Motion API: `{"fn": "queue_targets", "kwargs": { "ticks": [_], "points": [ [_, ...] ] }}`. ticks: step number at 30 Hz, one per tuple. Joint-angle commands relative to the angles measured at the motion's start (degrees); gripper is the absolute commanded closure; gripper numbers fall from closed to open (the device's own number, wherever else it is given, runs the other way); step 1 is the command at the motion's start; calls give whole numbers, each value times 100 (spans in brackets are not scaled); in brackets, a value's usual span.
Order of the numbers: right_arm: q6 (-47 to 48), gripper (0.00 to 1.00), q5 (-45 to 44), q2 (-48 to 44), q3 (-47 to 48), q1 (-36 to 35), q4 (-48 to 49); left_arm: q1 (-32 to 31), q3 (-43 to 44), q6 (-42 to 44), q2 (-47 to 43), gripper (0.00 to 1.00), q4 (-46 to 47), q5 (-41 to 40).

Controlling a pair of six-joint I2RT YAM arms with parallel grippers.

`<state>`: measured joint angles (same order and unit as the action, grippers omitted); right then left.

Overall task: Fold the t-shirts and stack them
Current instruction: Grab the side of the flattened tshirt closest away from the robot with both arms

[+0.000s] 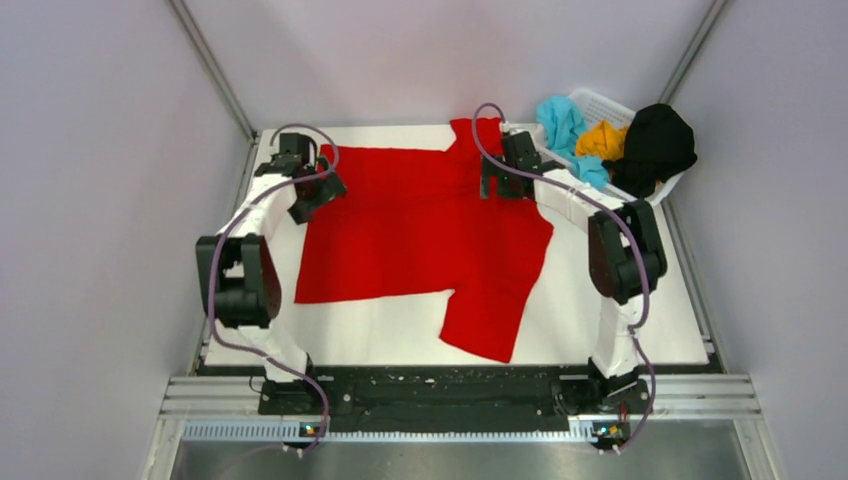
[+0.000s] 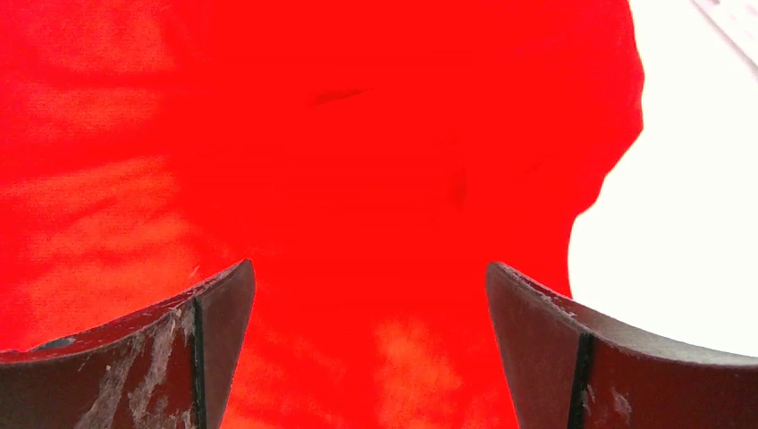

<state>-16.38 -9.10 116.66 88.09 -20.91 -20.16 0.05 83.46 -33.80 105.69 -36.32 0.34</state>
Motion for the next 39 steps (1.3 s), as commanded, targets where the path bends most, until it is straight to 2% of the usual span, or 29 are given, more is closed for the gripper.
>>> {"fn": "queue_targets", "kwargs": {
  "ticks": [1,5,11,15,23,26,36,39],
  "points": [
    [60,1,143,-1327,-865,-292,503,21,-920,-481,-1295,1,-388,-1220],
    [-122,1,158,-2000,-1747,-415,682,101,-1704,-962,-1890,1,-962,-1895],
    [-186,1,120,-2484,-2426,-441,709,382,-3113,-1547,-2602,2,-784,-1704],
    [-110,1,110,-2503,-2608,-441,790,422,-3775,-1822,-2912,7,-435,-1608],
    [-116,1,125,-2497,-2679,-441,799,497,-4174,-2195,-2694,29,-130,-1682],
    [-114,1,123,-2595,-2772,-445,871,516,-4356,-2313,-2636,32,113,-1706],
    [-154,1,47,-2895,-2935,-441,866,734,-4845,-2397,-2527,51,768,-1464],
    [-167,1,51,-3011,-3000,-441,808,759,-4785,-2331,-2402,64,946,-1277]
  ]
}}
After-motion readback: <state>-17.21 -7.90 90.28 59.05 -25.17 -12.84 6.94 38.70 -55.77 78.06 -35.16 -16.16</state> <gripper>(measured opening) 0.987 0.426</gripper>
